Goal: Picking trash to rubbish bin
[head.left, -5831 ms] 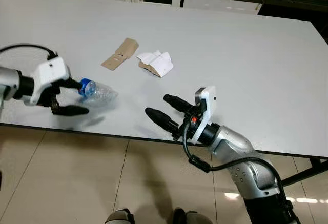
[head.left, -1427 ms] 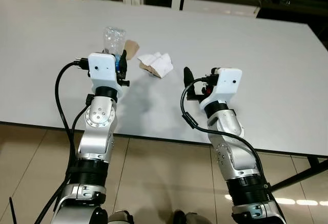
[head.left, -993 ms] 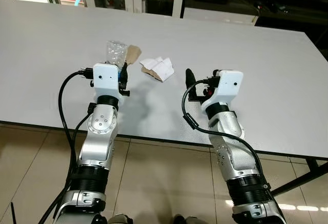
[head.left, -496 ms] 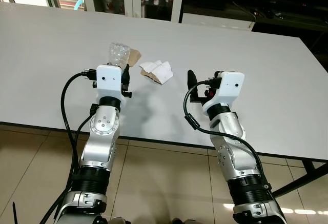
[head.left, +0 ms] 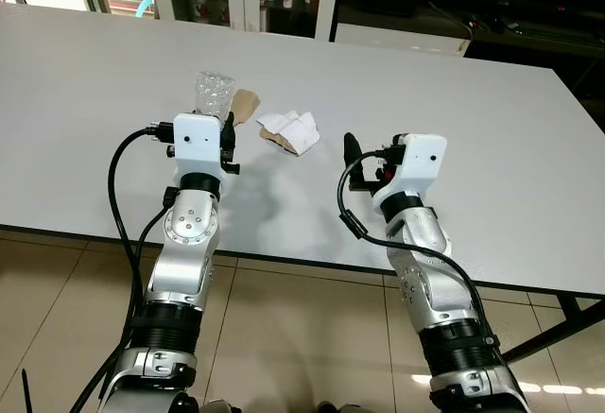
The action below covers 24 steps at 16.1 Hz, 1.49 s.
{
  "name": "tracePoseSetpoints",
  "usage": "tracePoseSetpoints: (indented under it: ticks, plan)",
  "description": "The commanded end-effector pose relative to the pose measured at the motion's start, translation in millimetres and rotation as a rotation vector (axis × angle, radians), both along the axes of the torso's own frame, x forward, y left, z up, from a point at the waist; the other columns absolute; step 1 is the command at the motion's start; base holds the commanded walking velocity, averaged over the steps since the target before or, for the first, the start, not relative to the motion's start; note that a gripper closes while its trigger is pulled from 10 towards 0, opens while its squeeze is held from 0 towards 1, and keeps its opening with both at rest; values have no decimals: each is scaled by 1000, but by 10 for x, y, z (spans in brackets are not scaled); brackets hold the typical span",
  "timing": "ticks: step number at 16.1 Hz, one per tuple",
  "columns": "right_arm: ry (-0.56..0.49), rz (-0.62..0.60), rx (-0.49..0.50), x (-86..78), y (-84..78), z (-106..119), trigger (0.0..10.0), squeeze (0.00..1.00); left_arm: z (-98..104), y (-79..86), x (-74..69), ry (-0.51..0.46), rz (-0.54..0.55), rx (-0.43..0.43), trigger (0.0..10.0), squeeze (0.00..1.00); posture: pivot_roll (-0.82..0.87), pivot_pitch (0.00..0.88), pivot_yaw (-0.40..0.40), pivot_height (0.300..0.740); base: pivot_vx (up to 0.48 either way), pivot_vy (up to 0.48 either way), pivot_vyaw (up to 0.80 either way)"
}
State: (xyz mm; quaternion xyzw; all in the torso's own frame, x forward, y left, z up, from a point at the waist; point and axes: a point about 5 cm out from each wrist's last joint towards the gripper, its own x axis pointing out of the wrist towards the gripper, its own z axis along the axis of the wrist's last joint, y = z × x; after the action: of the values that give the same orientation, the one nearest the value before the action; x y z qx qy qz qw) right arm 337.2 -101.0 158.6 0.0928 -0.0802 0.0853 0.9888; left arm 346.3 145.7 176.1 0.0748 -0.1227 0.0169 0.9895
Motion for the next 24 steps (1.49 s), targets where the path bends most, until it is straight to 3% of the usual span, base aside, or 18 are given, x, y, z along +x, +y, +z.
tracePoseSetpoints:
  ticks: [1, 24]
  plan:
    - [-3, -10, -2, 17, -53, 6, 10000, 0, 6, -20, 20, 5, 3, -3, 10000, 0, -5, 63, -70, 740, 0, 0, 0]
    - [17, 33, -8, 8, -5, -28, 10000, 0, -19, -22, 25, 14, 3, -2, 10000, 0, -13, 76, -70, 740, -295, 0, 0]
